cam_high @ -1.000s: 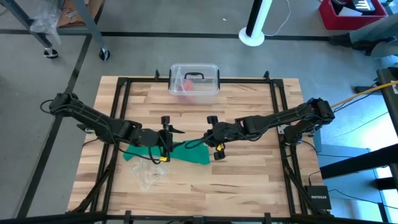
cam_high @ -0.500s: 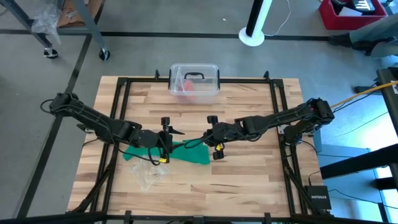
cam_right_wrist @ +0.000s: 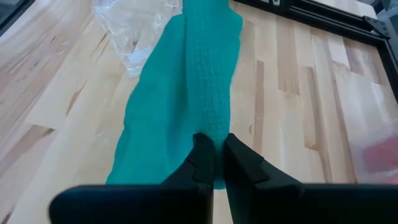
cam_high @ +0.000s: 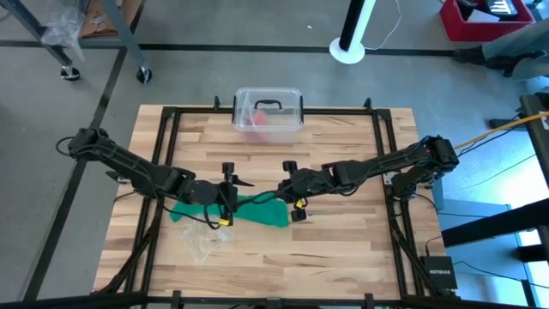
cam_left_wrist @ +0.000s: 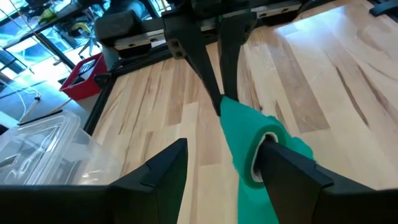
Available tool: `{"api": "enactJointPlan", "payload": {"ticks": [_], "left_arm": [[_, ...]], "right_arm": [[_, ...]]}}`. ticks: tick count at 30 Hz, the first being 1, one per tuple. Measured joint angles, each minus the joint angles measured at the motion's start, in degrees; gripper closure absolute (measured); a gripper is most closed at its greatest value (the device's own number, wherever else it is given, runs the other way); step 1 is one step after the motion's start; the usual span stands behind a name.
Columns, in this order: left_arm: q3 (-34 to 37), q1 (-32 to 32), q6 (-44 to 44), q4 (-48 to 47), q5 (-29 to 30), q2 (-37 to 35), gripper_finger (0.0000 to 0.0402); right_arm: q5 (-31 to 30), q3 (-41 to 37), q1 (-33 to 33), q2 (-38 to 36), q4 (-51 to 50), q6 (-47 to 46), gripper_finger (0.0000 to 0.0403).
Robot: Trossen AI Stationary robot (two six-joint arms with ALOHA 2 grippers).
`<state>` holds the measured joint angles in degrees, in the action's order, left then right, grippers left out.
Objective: Roll bandage
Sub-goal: Roll the green bandage
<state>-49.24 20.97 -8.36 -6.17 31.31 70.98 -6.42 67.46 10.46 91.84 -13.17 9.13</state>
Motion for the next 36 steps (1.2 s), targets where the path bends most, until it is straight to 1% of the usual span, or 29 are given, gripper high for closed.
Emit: {"api": "enactJointPlan", "payload": {"ticks": [9,12,15,17,22,24,27,28,30,32,36], "left_arm": [[-0.04,-0.07,-0.99,-0.37,-0.67,4.59,0.0215],[-0.04,-0.07,-0.95,0.04,-0.72,4.94,0.0226],[0.01,-0.07,-0.83,1.16,-0.84,4.92,0.0256],[0.03,-0.02,-1.14,1.63,-1.05,4.92,0.0284],[0.03,0.03,-1.18,1.44,-0.72,4.93,0.0375],[0.03,0.09,-1.4,1.5,-0.46,4.92,0.0391],[0.03,0.07,-1.6,1.6,-0.03,4.92,0.0391],[0.03,0.07,-2.04,1.76,0.55,4.92,0.0394],[0.03,0.03,-2.83,2.03,2.12,4.64,0.0397],[-0.33,0.11,-3.53,1.94,4.16,4.06,0.0396],[-2.72,0.79,-7.55,1.8,6.91,2.2,0.0398]], "right_arm": [[0.04,0.22,0.0,0.03,0.13,-0.55,0.0384],[-0.07,0.22,0.0,0.03,0.15,-0.76,0.0384],[-0.5,0.32,0.0,0.03,0.46,-1.33,0.0384],[-0.66,0.33,0.0,0.01,0.46,-1.38,0.0384],[-0.97,0.37,-0.04,-0.03,0.32,-2.29,0.038],[-0.88,0.37,0.0,-0.03,0.07,-3.67,0.037],[-0.59,0.49,0.0,-0.05,-0.32,-5.08,0.0342],[-0.95,0.56,0.0,-0.25,-0.67,-5.0,0.033],[-3.55,0.98,0.02,-1.2,-1.99,-4.74,0.0304],[-6.44,2.72,0.1,-2.84,-7.27,-4.56,0.0278],[-8.19,7.38,0.07,-6.0,-22.63,-6.82,0.0238]]}}
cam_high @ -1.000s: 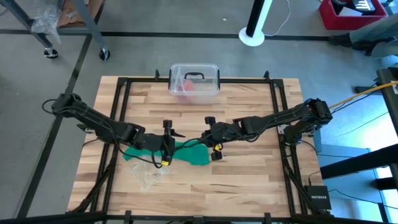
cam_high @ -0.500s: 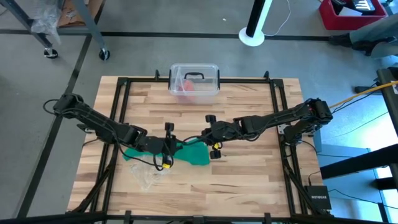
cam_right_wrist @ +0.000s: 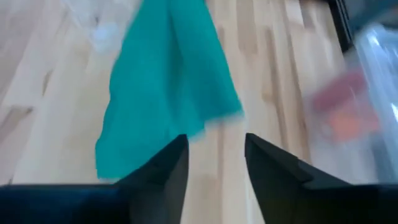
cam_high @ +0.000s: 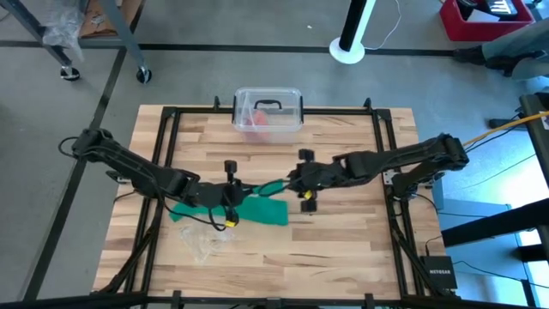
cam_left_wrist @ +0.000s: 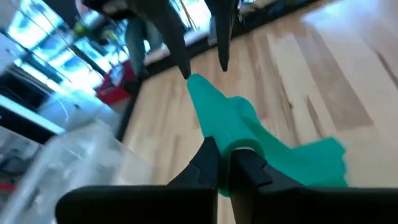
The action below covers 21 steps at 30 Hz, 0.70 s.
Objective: Roll bandage
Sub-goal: Roll the green bandage
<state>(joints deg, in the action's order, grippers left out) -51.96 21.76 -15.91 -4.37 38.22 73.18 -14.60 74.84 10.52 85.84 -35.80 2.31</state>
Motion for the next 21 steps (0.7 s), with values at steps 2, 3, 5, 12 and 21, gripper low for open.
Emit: {"api": "enactJointPlan", "payload": {"ticks": [2,3,5,12,21], "left_arm": [[-1.45,0.33,-2.7,0.25,0.79,-0.96,0.0397],[-2.21,0.57,-4.36,0.59,1.71,-1.36,0.0397],[-4.22,1.05,-7.98,0.67,3.53,-2.0,0.0398],[-10.37,2.38,-22.64,3.01,5.14,-2.33,0.0399],[-14.97,3.54,-32.24,4.87,5.2,-2.35,0.0399]], "right_arm": [[-0.57,1.02,0.02,-2.35,-3.98,-1.03,0.0225],[-0.7,1.1,0.01,-3.49,-4.68,-1.05,0.0221],[-0.8,0.21,0.0,-5.56,-4.01,-1.04,0.0215],[0.24,-11.8,-0.11,-10.09,14.97,4.84,0.0216],[11.28,-33.04,-3.85,-10.78,57.48,5.07,0.0217]]}}
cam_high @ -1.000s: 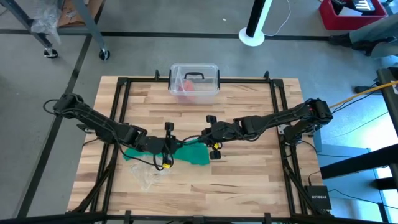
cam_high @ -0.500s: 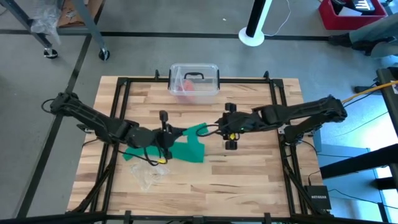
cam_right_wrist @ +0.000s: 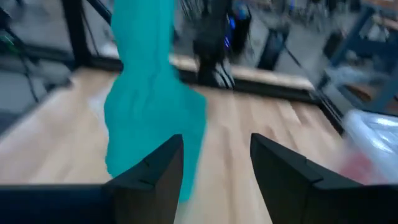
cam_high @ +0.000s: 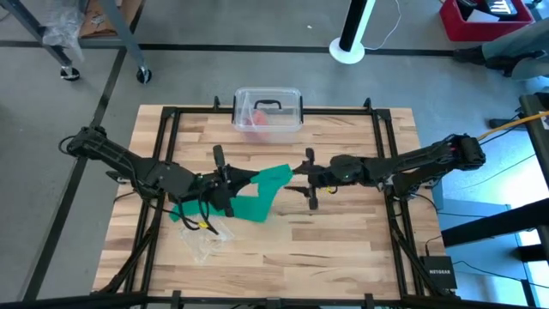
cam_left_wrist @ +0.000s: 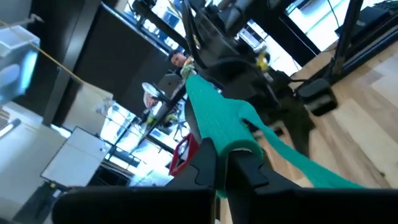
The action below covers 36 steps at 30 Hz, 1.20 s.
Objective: Roll bandage
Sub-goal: Roll the green bandage
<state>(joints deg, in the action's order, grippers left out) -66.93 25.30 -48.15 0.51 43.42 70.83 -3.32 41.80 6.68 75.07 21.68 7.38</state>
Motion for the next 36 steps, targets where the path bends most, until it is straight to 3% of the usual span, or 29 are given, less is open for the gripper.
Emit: {"api": "enactJointPlan", "payload": {"ticks": [6,18,23,31,33,36], "left_arm": [[-1.29,-0.11,-2.37,3.18,0.29,-0.01,0.0397],[-1.29,-0.11,-2.22,3.44,-0.84,0.04,0.0399],[-1.29,-0.11,-2.23,3.47,-0.82,0.04,0.0399],[-1.25,-0.11,-2.21,4.96,-0.84,0.04,0.0398],[-1.25,-0.11,-3.48,6.82,-0.84,0.04,0.0398],[-1.25,-0.01,-6.37,9.51,-0.81,0.04,0.0399]], "right_arm": [[3.4,-5.91,0.09,1.82,13.15,-2.71,0.0217],[1.01,-1.2,0.07,7.32,14.93,-0.96,0.0217],[8.67,0.22,0.09,7.51,14.84,-1.06,0.0217],[8.95,0.61,0.02,8.44,19.06,0.49,0.0219],[8.94,0.61,0.33,8.44,20.54,0.67,0.0234],[8.3,0.61,1.22,8.44,23.21,0.74,0.0291]]}}
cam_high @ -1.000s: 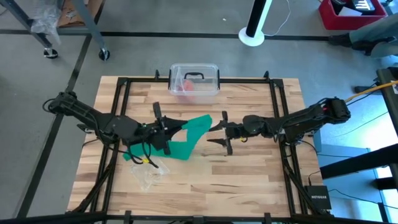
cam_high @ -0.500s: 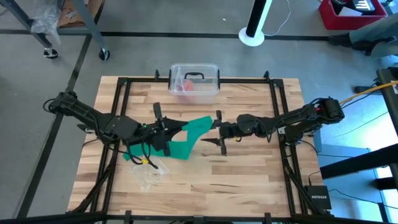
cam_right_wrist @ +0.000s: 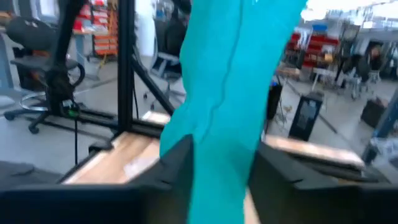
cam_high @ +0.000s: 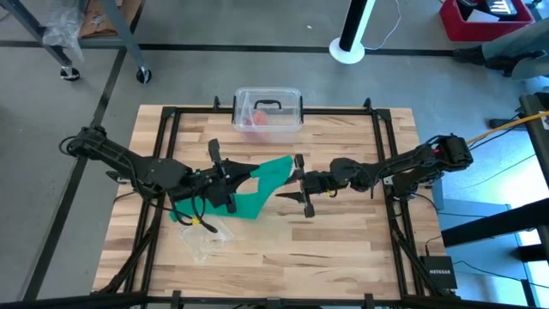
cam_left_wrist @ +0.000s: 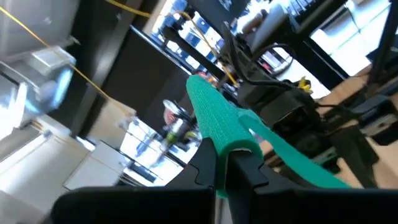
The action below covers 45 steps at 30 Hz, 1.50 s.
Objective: Roll bandage
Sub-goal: Roll the green bandage
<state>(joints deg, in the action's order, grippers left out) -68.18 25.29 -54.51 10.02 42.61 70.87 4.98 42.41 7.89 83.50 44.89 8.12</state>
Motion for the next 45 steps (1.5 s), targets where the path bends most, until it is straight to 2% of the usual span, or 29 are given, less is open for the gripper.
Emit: {"api": "enactJointPlan", "payload": {"ticks": [3,4,7,10,15,18,20,23,26,30,33,36,40,45], "left_arm": [[-0.28,0.22,0.26,0.94,0.01,0.0,0.0399],[-0.58,0.23,0.58,0.98,0.0,0.0,0.0399],[-2.06,0.6,2.71,0.66,0.93,0.02,0.0398],[-6.3,2.26,9.26,-1.67,6.2,0.07,0.0399],[-16.38,4.54,19.68,-19.59,6.18,0.02,0.0399],[-20.06,4.59,27.19,-28.33,4.89,-0.08,0.04],[-20.37,4.55,28.4,-31.18,4.9,-0.15,0.0399],[-20.37,4.54,28.1,-33.96,4.7,0.67,0.0399],[-19.81,3.92,25.13,-34.81,4.46,1.24,0.0399],[-15.63,2.01,19.11,-25.55,3.76,-1.28,0.04],[-12.75,0.6,19.54,-21.14,-2.39,-4.65,0.04],[-11.23,-1.19,15.94,-9.96,-8.01,-5.35,0.04],[-14.45,-2.41,13.63,-2.36,-14.3,-4.22,0.04],[-25.67,-2.95,20.0,0.45,-22.27,-1.79,0.04]], "right_arm": [[0.13,0.0,0.84,-0.02,0.26,1.7,0.0375],[0.08,0.0,0.84,-0.02,-0.7,2.41,0.0388],[-2.05,0.0,0.87,-0.02,-4.57,2.39,0.0386],[-6.36,0.0,0.82,-0.02,-10.94,2.42,0.0397],[-13.24,0.0,0.82,-0.02,-16.47,2.65,0.0391],[-13.77,0.0,0.83,-0.02,-14.49,1.83,0.0398],[-12.71,0.19,0.83,-0.04,-12.11,-0.36,0.0398],[-11.95,2.32,0.84,-0.33,-13.38,-3.35,0.0376],[-10.71,5.64,0.84,-1.55,-20.6,-3.37,0.0334],[-10.55,10.45,0.73,-3.63,-35.79,-2.91,0.0267],[-11.87,14.72,0.71,-5.47,-48.25,-2.03,0.0227],[-11.96,17.93,0.71,-7.2,-58.06,-0.48,0.02],[-11.98,19.61,0.71,-12.75,-62.0,-0.13,0.0187],[-12.64,19.61,0.71,-21.84,-64.12,0.09,0.0185]]}}
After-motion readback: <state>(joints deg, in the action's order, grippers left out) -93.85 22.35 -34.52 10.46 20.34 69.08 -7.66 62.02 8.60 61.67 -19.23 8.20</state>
